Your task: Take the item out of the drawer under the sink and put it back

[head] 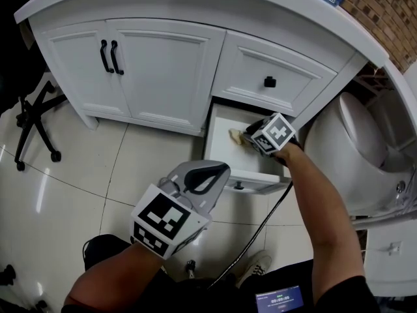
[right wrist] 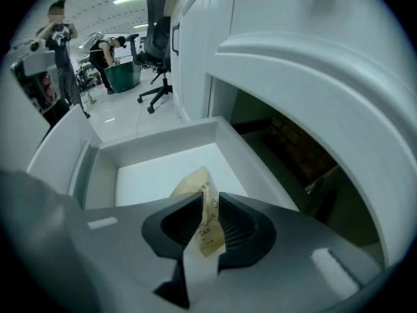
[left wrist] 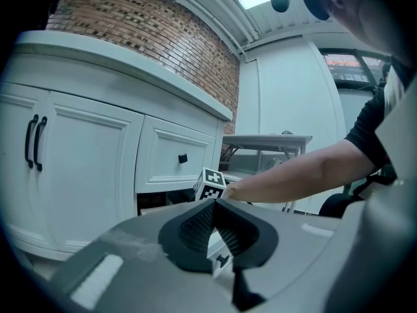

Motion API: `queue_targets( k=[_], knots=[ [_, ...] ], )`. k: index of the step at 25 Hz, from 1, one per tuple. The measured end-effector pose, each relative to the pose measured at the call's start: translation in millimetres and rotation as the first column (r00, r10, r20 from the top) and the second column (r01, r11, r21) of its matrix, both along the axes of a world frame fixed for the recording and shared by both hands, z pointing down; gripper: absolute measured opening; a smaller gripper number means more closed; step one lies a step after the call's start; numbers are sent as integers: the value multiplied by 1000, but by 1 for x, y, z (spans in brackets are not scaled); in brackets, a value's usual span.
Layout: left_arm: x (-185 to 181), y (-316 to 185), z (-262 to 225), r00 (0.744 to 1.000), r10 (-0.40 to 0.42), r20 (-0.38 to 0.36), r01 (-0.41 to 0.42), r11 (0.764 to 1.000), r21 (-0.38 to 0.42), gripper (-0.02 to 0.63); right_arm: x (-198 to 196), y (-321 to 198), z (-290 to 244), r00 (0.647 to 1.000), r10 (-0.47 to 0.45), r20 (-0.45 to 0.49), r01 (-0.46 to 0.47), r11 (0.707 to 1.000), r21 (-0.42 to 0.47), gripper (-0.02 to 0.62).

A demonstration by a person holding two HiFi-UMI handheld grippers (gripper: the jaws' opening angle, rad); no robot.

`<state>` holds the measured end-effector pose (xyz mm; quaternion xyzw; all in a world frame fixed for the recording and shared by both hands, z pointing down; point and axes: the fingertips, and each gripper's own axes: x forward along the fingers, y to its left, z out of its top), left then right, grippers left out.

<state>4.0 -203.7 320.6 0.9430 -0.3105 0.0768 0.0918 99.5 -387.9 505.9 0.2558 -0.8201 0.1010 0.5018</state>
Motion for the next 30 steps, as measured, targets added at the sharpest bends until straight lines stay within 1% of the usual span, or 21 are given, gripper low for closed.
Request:
queue_targets(
  k=[3, 6, 8, 10, 15, 18, 20, 24, 28, 30],
  knots=[
    [0, 0, 1, 1000, 4, 1, -4, 1000, -3, 5, -1, 4, 8, 1000, -10, -16, 10, 1000, -20, 67],
    [-1, -2, 2, 1000, 0, 1, 0, 1000, -7, 5, 1, 6, 15, 998, -18, -59, 17, 1000, -24, 67],
    [0, -2, 2, 1000, -1, 2, 1, 1000, -10, 5, 3, 4, 16, 997, -12, -71, 11, 1000, -11, 64],
    [0, -1, 2, 1000, -1, 3, 1, 1000, -8, 5, 4, 3, 13, 997, -6, -71, 6, 1000, 3, 47],
    [0, 2, -1, 1000, 0, 5, 0, 1000, 2, 5, 1, 6, -2, 997, -27, -70, 30, 998, 47, 29],
    [-2, 4, -3, 1000, -5, 8, 5, 1000, 8, 5, 4, 9, -12, 997, -7, -78, 12, 997, 71, 20],
    [-3, 6, -3, 1000, -8, 10, 8, 1000, 8, 5, 3, 11, -22, 998, 9, -62, -3, 996, 90, 20],
    [-5, 10, -7, 1000, -11, 10, 11, 1000, 14, 5, -5, 19, -54, 1000, -2, 14, 0, 990, 141, 18],
    [-7, 13, -14, 1000, -17, 4, 17, 999, 28, 5, -3, 40, -94, 998, 18, 66, -31, 979, 202, 17],
    [-9, 16, -17, 1000, -18, -2, 18, 999, 34, 5, -5, 54, -117, 993, 22, 113, -49, 970, 239, 17]
  ],
)
